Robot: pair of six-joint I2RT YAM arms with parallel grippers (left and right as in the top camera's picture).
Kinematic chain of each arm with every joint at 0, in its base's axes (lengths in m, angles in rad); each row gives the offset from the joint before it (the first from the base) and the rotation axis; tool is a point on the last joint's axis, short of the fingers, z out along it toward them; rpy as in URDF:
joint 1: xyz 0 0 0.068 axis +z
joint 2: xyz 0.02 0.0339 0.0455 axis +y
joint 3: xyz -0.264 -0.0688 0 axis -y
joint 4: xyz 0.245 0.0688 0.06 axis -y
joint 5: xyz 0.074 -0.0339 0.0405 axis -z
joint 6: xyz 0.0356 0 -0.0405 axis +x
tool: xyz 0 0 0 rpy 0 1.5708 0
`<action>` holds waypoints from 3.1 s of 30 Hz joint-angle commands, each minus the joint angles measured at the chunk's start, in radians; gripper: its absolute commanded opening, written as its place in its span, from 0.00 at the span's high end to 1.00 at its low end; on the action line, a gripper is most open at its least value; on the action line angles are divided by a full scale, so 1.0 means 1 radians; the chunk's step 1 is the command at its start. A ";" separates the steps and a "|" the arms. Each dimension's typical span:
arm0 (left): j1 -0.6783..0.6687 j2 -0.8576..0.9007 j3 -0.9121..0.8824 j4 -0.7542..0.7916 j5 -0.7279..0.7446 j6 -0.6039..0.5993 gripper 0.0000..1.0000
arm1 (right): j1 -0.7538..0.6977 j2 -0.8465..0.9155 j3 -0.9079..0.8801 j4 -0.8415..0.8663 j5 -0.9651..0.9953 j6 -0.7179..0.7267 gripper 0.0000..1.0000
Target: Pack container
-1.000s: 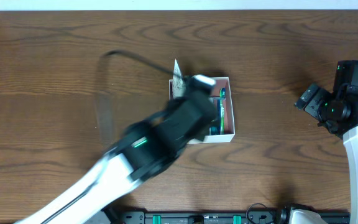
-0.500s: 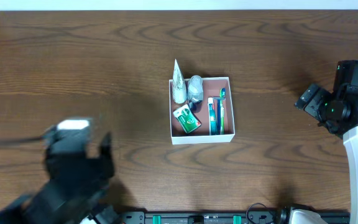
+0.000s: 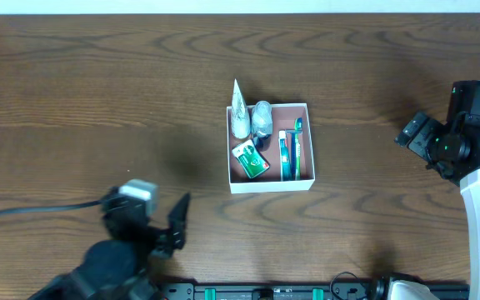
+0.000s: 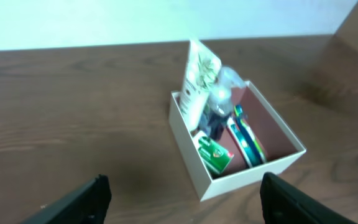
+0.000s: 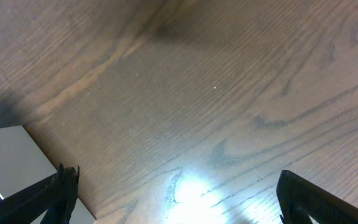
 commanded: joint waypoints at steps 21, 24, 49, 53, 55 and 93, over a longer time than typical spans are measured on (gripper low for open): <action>0.003 0.488 -0.245 0.264 0.026 0.009 0.02 | -0.008 0.003 0.010 -0.002 0.000 -0.010 0.01; 0.003 0.547 -0.245 0.243 0.027 0.009 0.02 | -0.008 0.003 0.010 -0.002 0.000 -0.010 0.01; 0.381 0.096 -0.593 0.663 0.188 0.017 0.02 | -0.008 0.003 0.010 -0.002 0.000 -0.010 0.01; 0.492 -0.027 -0.690 0.764 0.260 0.018 0.02 | -0.008 0.003 0.010 -0.002 0.000 -0.010 0.01; 0.537 -0.080 -0.725 0.803 0.295 0.024 0.02 | -0.008 0.003 0.010 -0.002 0.000 -0.010 0.01; 0.835 -0.387 -0.782 0.692 0.487 0.272 0.02 | -0.008 0.003 0.010 -0.002 0.000 -0.010 0.01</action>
